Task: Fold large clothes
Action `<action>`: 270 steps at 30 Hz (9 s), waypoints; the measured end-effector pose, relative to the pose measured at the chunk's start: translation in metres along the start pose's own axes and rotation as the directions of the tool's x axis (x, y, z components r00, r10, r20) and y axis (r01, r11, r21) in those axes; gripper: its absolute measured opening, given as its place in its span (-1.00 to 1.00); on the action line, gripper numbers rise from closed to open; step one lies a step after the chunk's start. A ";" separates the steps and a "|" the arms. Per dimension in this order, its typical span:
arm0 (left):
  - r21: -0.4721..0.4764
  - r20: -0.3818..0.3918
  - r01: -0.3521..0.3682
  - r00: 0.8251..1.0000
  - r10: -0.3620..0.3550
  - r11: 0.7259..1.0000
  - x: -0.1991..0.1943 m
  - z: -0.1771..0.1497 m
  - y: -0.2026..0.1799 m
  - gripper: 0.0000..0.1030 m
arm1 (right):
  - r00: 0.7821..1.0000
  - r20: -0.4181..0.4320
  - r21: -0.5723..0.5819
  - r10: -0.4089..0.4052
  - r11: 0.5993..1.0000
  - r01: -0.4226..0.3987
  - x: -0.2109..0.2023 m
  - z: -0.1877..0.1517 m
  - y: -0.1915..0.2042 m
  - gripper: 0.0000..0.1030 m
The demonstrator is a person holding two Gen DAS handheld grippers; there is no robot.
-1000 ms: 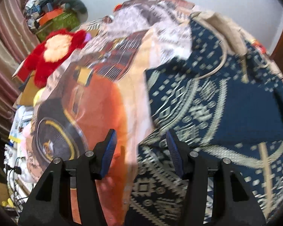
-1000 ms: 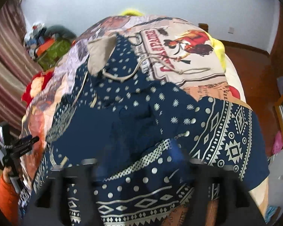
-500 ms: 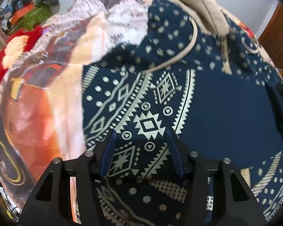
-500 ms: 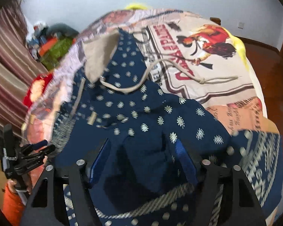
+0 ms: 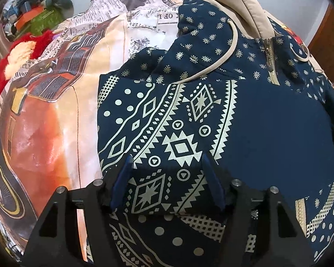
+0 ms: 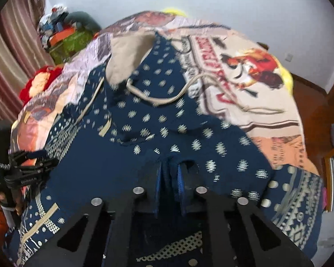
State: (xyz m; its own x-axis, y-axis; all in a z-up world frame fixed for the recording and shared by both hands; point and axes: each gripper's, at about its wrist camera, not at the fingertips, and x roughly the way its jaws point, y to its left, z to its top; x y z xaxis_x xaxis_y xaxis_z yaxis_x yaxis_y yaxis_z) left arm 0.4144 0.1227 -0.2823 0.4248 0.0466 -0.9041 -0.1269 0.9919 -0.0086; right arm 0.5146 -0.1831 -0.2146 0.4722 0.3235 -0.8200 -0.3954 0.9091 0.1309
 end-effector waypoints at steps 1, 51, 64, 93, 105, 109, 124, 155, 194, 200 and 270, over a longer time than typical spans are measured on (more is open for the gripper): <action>0.005 0.002 -0.006 1.000 0.006 1.000 -0.001 -0.001 -0.002 0.24 | 1.000 0.012 0.011 -0.011 1.000 0.011 -0.005 0.000 -0.004 -0.82; 0.449 0.100 -0.029 0.995 -0.018 0.893 -0.042 -0.011 -0.145 0.24 | 0.970 -0.230 -0.143 -0.076 0.989 0.044 -0.016 -0.069 -0.001 0.33; 0.244 0.030 0.093 0.994 -0.104 0.965 -0.036 0.011 -0.112 0.25 | 0.963 -0.052 -0.227 -0.264 0.942 0.246 -0.015 -0.032 -0.002 0.54; -0.046 -0.005 0.047 0.999 -0.047 0.998 -0.015 0.006 0.027 0.31 | 0.999 -0.030 0.168 0.018 0.986 -0.012 0.005 -0.002 -0.054 0.03; -0.015 -0.004 -0.005 1.000 0.005 1.000 0.006 -0.004 0.023 0.44 | 1.000 -0.003 0.130 0.024 0.991 -0.024 -0.023 -0.009 -0.042 -0.64; -0.019 -0.011 -0.017 1.000 0.016 1.000 0.002 -0.006 0.021 0.44 | 1.000 -0.017 0.131 0.015 0.991 -0.013 -0.041 -0.014 -0.043 -0.64; 0.124 0.103 0.021 0.994 -0.034 0.992 -0.077 0.000 -0.042 0.43 | 0.997 0.015 0.278 -0.070 0.959 0.063 -0.106 -0.053 -0.097 0.30; 0.354 -0.067 0.213 0.977 -0.203 0.911 -0.015 0.044 -0.237 0.69 | 0.999 -0.011 0.718 0.033 0.696 -0.015 -0.063 -0.148 -0.258 0.13; 0.203 0.304 0.062 0.945 -0.123 0.977 -0.165 0.009 -0.065 0.68 | 0.971 0.177 0.129 0.160 0.974 -0.184 -0.095 0.000 0.039 -0.85; 0.160 0.271 0.054 0.958 -0.097 0.986 -0.153 -0.004 -0.034 0.68 | 0.985 -0.042 0.137 0.168 0.977 -0.161 -0.034 -0.013 0.062 -0.84; 0.246 0.236 0.182 0.941 -0.241 0.952 -0.125 0.081 -0.115 -0.88 | 0.997 0.041 0.099 -0.072 0.993 0.068 -0.106 -0.050 -0.046 0.52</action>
State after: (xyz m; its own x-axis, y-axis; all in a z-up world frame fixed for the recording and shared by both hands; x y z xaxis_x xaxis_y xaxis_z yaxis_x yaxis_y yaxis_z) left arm 0.4487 0.0129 -0.1334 0.6422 -0.1669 -0.7482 0.1772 0.9819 -0.0670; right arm 0.4435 -0.2727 -0.1612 0.5316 0.2676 -0.8036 -0.2828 0.9504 0.1294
